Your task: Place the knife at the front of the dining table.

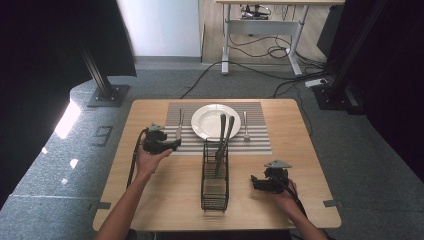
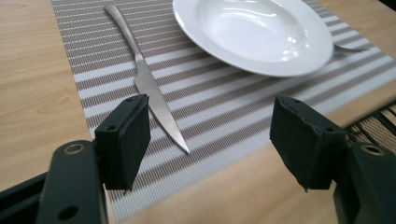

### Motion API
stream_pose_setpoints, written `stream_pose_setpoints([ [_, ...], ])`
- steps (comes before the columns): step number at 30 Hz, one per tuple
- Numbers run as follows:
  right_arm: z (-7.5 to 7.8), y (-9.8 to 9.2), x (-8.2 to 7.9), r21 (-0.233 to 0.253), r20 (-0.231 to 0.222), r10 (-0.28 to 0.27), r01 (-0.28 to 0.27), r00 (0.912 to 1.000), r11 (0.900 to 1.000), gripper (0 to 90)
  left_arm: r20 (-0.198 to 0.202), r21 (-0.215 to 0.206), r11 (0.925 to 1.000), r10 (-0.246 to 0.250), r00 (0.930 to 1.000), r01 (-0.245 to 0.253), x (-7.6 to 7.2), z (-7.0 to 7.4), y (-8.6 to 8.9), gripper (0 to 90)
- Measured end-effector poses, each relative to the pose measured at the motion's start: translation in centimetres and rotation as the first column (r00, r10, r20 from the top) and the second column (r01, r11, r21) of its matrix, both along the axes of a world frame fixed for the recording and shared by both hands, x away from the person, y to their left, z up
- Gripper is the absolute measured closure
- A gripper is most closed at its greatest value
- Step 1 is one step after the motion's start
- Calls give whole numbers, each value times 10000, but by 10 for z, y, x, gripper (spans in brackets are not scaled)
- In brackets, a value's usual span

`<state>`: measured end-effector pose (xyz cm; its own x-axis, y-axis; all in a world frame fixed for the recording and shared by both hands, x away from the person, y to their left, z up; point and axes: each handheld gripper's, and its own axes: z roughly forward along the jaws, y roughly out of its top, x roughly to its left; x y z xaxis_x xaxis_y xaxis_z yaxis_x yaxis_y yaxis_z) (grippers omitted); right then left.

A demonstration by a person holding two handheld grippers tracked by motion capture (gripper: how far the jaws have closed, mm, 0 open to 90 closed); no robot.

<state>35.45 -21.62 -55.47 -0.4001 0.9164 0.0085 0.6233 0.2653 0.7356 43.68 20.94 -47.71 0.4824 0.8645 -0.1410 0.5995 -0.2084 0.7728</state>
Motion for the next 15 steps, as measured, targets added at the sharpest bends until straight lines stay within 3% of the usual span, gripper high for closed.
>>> stream_pose_setpoints([
  [6,0,0,0,4,-10,7,-7,10000,10000,119,166,4,9996,-291,9994,291,-30,4,2,291],
  [15,0,0,0,4,-8,8,-8,10000,10000,119,349,90,9972,-750,9966,747,-60,7,1,291],
])
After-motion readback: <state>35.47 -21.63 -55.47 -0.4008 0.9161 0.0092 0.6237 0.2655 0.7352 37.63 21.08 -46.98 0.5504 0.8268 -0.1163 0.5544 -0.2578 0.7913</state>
